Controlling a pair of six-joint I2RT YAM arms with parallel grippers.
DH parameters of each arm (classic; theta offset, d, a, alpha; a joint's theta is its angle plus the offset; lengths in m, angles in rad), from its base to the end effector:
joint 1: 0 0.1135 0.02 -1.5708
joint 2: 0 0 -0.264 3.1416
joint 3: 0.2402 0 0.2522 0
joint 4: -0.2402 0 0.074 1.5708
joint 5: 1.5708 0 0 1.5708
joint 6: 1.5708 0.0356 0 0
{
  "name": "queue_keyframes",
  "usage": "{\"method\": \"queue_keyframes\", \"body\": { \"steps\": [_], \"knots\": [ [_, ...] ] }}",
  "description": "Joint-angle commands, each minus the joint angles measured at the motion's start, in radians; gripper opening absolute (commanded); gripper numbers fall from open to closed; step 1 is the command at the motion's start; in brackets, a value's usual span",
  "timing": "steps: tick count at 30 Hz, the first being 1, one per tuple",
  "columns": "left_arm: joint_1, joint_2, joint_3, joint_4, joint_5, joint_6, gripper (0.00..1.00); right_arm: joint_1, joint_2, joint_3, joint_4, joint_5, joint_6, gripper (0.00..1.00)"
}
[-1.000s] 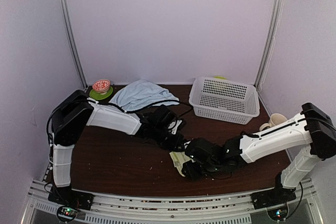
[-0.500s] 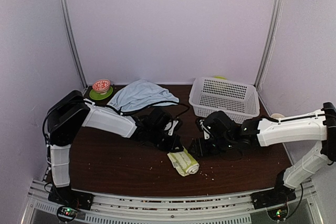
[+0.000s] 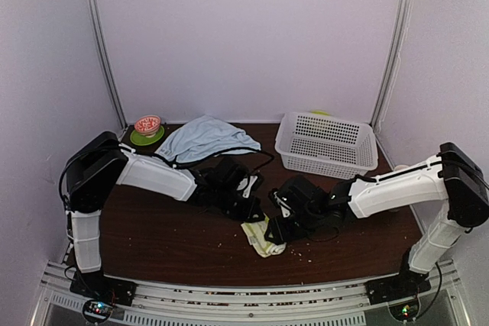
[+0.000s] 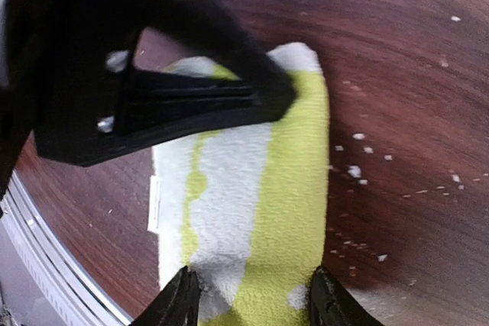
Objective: Roll the towels
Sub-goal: Roll the towel from the center of the board.
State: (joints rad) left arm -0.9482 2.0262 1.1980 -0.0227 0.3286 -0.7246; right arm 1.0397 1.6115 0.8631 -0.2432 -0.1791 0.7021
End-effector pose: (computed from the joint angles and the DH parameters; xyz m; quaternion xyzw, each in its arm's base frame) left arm 0.2338 -0.3454 0.1297 0.1603 0.9111 -0.3605 0.1192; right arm 0.1519 0.2712 0.1633 -0.1855 0.9367 0.2728 0.1177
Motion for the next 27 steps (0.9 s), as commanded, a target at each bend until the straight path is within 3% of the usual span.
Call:
{"method": "queue_keyframes", "body": {
  "steps": [1,9,18,27],
  "knots": [
    [0.011,0.016,-0.032,-0.153,-0.058,0.025,0.00,0.066,0.070,0.082,-0.074,0.081,-0.036,0.50],
    [0.014,-0.097,-0.047,-0.212,-0.072,0.049,0.01,0.112,0.182,0.125,-0.151,0.198,-0.012,0.53],
    [0.013,-0.241,-0.089,-0.224,-0.058,0.027,0.02,0.119,0.202,0.144,-0.153,0.242,-0.003,0.53],
    [0.014,-0.161,-0.086,-0.174,-0.021,0.006,0.00,0.134,0.217,0.172,-0.152,0.246,0.004,0.54]
  ]
}}
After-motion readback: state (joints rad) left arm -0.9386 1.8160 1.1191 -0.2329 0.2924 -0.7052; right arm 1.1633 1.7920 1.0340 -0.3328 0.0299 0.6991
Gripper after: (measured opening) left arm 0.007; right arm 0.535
